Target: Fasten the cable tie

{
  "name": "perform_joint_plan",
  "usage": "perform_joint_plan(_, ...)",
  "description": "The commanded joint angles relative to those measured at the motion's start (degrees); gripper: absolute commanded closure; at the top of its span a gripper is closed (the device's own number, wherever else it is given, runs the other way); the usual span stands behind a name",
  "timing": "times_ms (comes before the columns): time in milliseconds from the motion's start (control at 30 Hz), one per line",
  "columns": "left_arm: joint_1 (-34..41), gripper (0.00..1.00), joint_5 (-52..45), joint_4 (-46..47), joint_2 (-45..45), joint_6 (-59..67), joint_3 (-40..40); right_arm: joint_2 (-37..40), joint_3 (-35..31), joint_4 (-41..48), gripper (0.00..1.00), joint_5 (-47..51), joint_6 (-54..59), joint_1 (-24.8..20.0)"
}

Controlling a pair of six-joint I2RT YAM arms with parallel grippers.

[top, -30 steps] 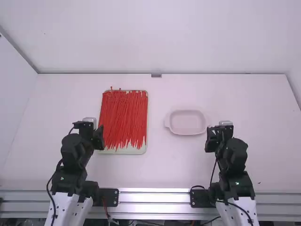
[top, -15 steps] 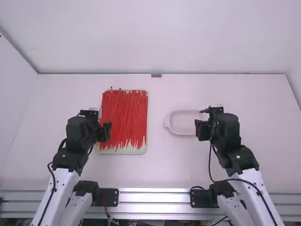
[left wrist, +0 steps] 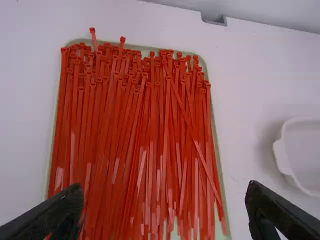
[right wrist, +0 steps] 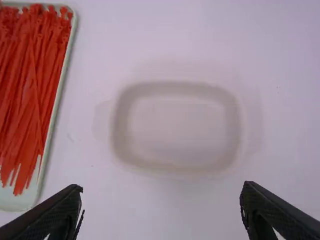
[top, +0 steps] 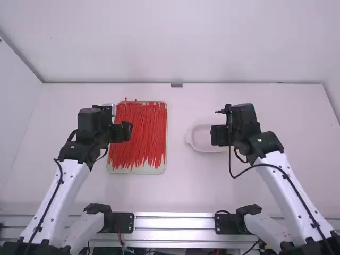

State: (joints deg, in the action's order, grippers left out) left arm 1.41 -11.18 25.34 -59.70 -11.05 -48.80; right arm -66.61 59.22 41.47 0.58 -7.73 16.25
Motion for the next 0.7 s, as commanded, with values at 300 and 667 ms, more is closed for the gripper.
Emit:
perform_joint_plan(300, 0.8, 0.03, -3.72, 3.57, -8.52, -2.7, -8.49, -9.36, 9.71, 6.12, 0.04, -8.64, 7.44, -9.52)
perform_joint_plan(667, 0.83, 0.01, -4.85, 7.19, -9.68, -2.49, -9.97, -10.82, 9.27, 12.66, 0.02, -11.39, 9.7, -10.82)
